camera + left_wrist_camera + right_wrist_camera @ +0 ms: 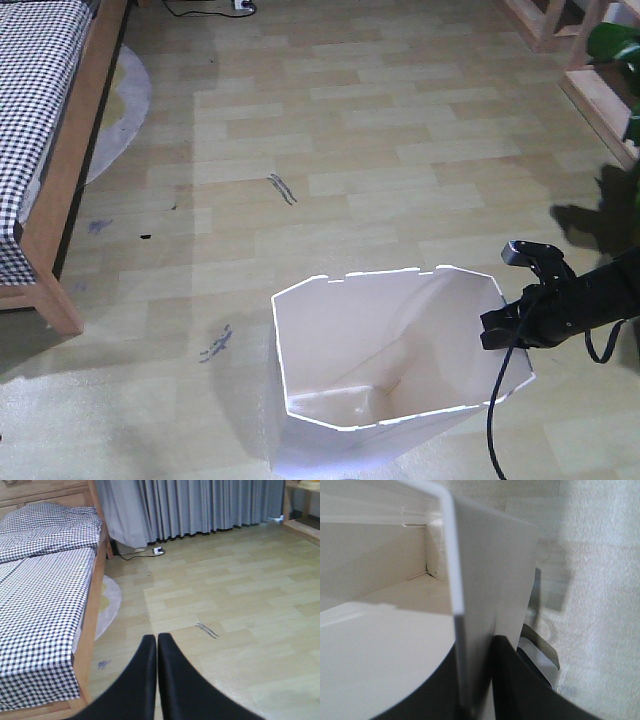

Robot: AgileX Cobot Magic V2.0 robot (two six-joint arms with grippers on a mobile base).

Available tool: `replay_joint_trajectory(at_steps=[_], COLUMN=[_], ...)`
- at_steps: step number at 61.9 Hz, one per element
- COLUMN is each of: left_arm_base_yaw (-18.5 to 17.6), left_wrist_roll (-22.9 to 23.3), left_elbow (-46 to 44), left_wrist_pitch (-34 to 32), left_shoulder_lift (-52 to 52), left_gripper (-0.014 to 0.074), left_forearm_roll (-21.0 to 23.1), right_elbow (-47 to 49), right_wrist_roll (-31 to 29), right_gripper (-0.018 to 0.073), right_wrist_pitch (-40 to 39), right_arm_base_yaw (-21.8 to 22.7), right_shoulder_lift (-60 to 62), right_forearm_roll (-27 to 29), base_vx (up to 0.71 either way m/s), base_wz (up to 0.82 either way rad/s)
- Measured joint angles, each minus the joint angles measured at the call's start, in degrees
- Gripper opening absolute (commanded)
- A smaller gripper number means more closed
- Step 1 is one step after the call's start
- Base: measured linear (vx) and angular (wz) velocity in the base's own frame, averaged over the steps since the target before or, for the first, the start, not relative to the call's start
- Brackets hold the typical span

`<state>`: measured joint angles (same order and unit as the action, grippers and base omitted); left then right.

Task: Move trash bin to bedside with robot
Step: 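Drag the bin with the right gripper across the floor toward the bed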

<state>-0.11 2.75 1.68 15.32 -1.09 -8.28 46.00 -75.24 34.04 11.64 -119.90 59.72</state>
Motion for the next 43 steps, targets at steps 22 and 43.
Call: replay_joint_trajectory(at_steps=[22, 43], left_arm_base_yaw=[0.0, 0.0], left_wrist_roll=[0.0, 0.0], left_elbow=[0.0, 0.0], left_wrist_pitch=[0.0, 0.0], left_shoulder_lift=[0.0, 0.0], left_gripper=[-0.0006, -0.0006], left_forearm_roll=[0.0, 0.0], right_elbow=[0.0, 0.0], right_wrist_roll=[0.0, 0.0], right_gripper=[-0.0006, -0.0006], right_wrist_pitch=[-0.02, 0.04], right_arm_base_yaw=[0.0, -0.06], right_shoulder_lift=[0.0, 0.0], right_forearm_roll=[0.0, 0.05], base_vx=[0.33, 0.33], base_wz=[0.21, 0.19])
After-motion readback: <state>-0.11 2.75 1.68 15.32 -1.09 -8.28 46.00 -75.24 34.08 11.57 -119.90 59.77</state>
